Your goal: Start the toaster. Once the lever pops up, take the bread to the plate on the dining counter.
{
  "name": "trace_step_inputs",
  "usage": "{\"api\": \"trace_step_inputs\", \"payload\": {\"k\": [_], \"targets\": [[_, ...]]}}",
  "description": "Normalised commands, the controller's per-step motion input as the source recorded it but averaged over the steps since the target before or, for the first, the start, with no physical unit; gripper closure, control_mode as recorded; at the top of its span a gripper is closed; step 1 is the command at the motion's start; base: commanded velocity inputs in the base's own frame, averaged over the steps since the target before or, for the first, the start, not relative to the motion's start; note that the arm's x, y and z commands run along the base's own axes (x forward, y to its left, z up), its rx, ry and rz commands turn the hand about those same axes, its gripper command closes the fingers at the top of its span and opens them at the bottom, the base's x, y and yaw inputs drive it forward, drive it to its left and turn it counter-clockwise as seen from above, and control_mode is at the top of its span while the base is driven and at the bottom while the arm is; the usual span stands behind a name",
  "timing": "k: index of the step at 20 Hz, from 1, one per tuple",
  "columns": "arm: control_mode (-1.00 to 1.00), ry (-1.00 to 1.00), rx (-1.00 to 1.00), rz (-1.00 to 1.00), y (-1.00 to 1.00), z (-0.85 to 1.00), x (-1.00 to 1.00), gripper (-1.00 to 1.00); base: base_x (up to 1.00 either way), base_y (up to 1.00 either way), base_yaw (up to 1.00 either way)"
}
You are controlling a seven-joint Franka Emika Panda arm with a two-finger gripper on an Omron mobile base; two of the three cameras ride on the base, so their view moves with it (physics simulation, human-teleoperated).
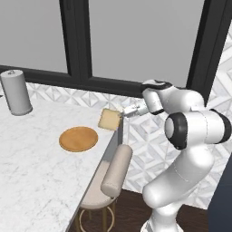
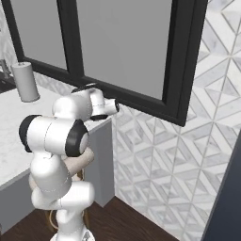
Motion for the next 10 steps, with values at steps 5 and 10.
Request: {"api": "trace_step_inputs", "payload": {"k": [5, 10], "targets": [[-1.0, -0.15, 0.0, 0.03, 0.72, -0.08, 0.02, 1.0, 0.0, 0.0, 0.0], [-1.0, -0.09, -0.04, 0.0, 0.83, -0.25, 0.07, 1.0, 0.0, 0.0, 0.0]]}}
